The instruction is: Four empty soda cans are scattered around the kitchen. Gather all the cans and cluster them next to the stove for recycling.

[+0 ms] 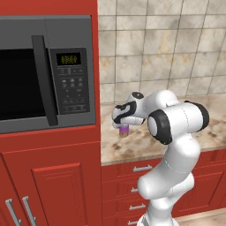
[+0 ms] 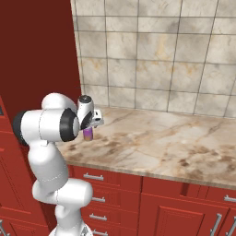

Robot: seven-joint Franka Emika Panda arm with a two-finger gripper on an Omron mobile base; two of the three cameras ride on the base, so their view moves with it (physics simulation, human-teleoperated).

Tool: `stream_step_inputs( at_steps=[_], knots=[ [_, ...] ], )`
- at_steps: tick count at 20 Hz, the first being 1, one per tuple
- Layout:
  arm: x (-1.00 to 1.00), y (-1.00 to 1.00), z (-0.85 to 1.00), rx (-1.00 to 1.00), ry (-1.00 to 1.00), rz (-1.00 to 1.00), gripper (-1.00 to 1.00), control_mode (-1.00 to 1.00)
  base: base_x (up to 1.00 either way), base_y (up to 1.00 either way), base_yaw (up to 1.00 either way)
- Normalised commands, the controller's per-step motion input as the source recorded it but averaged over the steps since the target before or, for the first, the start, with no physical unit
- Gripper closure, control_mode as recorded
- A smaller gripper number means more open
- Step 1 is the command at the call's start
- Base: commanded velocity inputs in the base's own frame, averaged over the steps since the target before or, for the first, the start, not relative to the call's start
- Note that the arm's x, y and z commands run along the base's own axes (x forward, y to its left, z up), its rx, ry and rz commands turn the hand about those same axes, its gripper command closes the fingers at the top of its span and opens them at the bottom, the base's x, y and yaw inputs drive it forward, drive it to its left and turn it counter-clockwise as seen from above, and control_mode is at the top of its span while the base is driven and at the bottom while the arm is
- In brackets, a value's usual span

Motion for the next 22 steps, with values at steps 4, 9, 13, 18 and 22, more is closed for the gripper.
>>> stream_step_inputs(
  at_steps=[4,9,13,18,22],
  knots=[
    [0.11,0.0,-0.2,0.0,0.0,0.0,-1.0,-1.0,0.0,0.0,0.0],
    [0.11,0.0,-0.21,0.0,0.0,0.0,-1.0,-1.0,0.0,0.0,0.0],
    [0.04,0.0,-0.21,0.0,0.0,0.0,-1.0,-1.0,0.0,0.0,0.0],
    [-0.01,0.0,-0.2,0.0,0.06,0.0,-1.0,-1.0,0.0,0.0,0.0],
    [-0.17,-0.02,-0.15,0.0,0.06,0.0,-1.0,-1.0,0.0,0.0,0.0]
  ],
)
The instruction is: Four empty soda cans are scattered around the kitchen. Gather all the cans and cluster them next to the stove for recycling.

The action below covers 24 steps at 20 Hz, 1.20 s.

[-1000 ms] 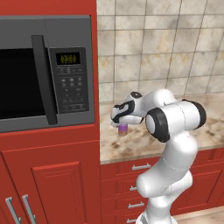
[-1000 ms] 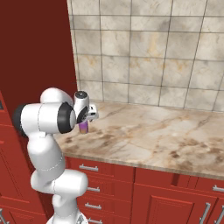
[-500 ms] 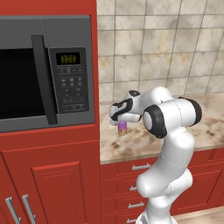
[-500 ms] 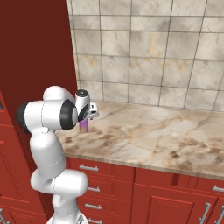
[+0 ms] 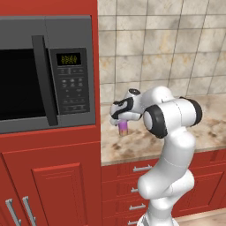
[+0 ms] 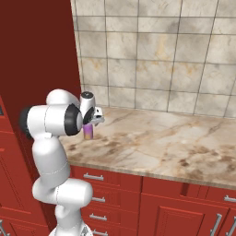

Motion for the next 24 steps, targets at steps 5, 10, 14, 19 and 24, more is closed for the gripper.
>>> stream_step_inputs(
  at_steps=[5,10,14,19,24],
  knots=[
    [-0.27,-0.05,-0.12,0.0,0.04,-0.01,-1.0,-1.0,0.0,0.0,0.0],
    [-0.21,-0.01,-0.12,0.0,0.03,-0.01,-1.0,-1.0,0.0,0.0,0.0],
    [-0.06,0.0,-0.18,0.0,0.04,-0.01,-1.0,-1.0,0.0,0.0,0.0],
    [0.0,0.0,-0.24,0.0,0.05,0.0,1.0,-1.0,0.0,0.0,0.0],
    [-0.04,0.0,-0.25,0.0,0.07,0.0,1.0,-1.0,0.0,0.0,0.0]
  ],
)
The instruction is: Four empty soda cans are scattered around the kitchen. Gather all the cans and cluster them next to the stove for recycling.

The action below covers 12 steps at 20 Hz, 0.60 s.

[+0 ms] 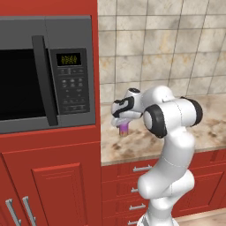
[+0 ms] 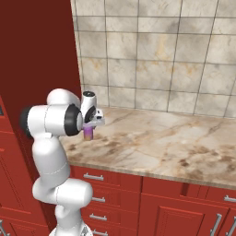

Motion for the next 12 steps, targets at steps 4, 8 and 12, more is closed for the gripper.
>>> stream_step_inputs(
  at_steps=[4,8,12],
  knots=[
    [-0.04,0.0,-0.09,0.0,0.03,0.0,1.0,-1.0,0.0,0.0,0.0],
    [0.0,-0.01,0.0,0.0,0.0,0.0,1.0,-1.0,0.0,0.0,0.0],
    [-0.08,-0.01,0.17,0.01,0.0,0.0,1.0,-1.0,0.0,0.0,0.0]
  ],
)
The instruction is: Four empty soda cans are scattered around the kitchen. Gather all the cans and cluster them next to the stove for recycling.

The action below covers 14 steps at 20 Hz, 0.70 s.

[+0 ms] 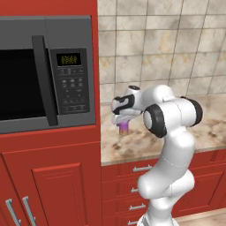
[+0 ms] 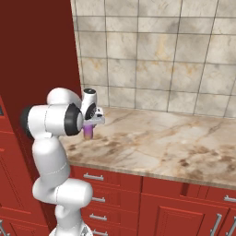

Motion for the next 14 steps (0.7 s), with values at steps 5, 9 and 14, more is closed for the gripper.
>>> stream_step_inputs(
  at_steps=[5,9,14],
  knots=[
    [-0.16,-0.03,0.57,0.01,-0.03,0.0,1.0,-1.0,0.0,0.0,0.0],
    [-0.21,-0.06,0.67,0.01,-0.02,0.0,1.0,-1.0,0.0,0.0,0.0],
    [-0.2,-0.1,0.65,0.01,0.0,0.0,1.0,-1.0,0.0,0.0,0.0]
  ],
)
